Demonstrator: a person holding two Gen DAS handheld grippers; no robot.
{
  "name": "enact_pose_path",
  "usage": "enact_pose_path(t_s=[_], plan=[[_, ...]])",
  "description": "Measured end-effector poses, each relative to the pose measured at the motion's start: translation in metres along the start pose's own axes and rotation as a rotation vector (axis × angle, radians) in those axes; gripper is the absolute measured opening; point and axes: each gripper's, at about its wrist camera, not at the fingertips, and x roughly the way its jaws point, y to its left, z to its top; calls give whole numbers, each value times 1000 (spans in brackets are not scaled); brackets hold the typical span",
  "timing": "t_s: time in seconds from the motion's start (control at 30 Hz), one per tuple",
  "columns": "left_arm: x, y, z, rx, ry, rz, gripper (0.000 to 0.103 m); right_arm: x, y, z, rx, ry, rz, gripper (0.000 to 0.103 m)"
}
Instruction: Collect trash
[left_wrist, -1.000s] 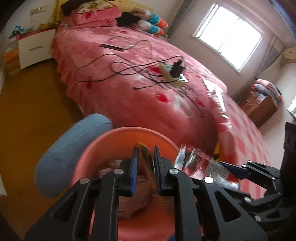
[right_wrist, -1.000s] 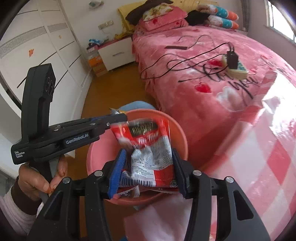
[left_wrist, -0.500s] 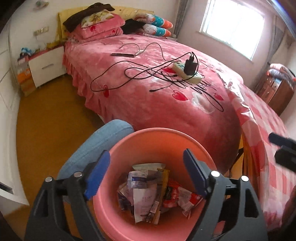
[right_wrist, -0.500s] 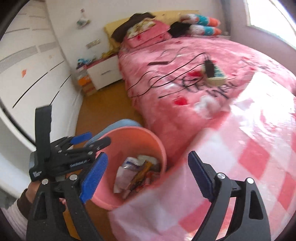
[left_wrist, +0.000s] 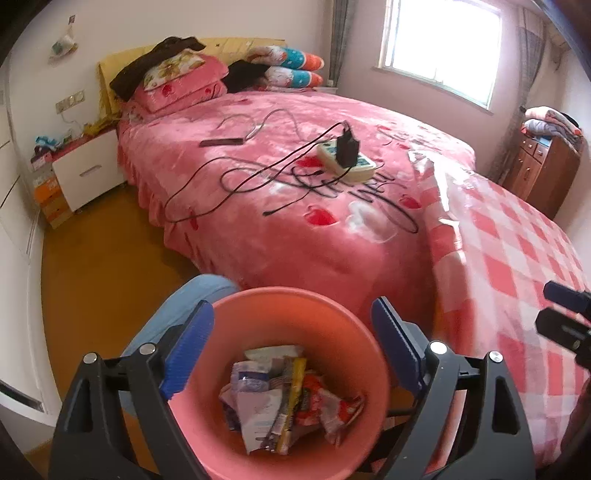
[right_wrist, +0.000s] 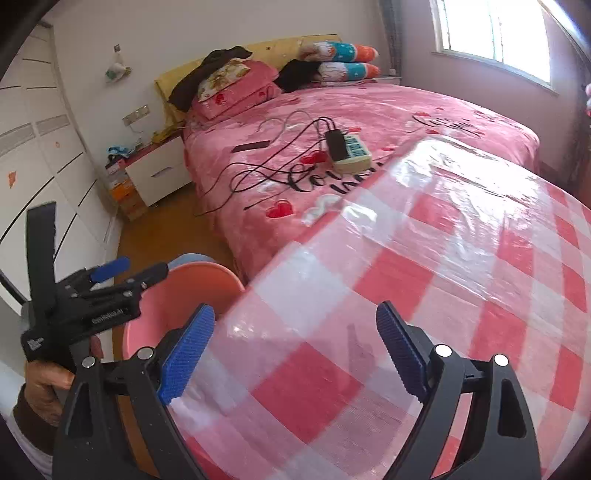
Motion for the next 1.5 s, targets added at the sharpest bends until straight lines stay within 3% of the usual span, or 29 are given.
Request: enact_pose_path(t_s=[0.17,0.77,1.5], plan=[[-9,-20,10,20,-20,-8,89,-17,-17,-8,26,-29,-49,92],[-38,-99,33,117,-87,-56,93,-74,-86,-35,144,-119,-160,93],[-38,-219,25,274,-79,-145,96,-128,-175,-72,305,-208,-285,93]])
